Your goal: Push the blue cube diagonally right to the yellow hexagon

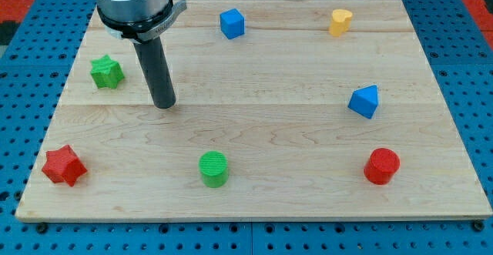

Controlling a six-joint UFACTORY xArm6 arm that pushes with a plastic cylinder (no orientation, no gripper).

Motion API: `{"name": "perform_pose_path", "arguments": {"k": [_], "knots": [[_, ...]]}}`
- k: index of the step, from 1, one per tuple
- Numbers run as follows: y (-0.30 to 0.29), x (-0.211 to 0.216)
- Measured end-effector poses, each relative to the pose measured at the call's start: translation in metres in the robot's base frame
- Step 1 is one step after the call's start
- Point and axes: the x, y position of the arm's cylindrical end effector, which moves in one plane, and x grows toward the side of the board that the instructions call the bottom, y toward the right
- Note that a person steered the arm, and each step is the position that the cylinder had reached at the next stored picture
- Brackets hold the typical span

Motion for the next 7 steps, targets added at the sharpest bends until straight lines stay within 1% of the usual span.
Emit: {"name": "perform_pose_path", "arguments": {"k": [2,3,4,6,7], "knots": [[-0.001,0.000],[-0.008,-0.011],[0.010,-0.040],[0.128,-0.121],[0.143,-0.181]]}}
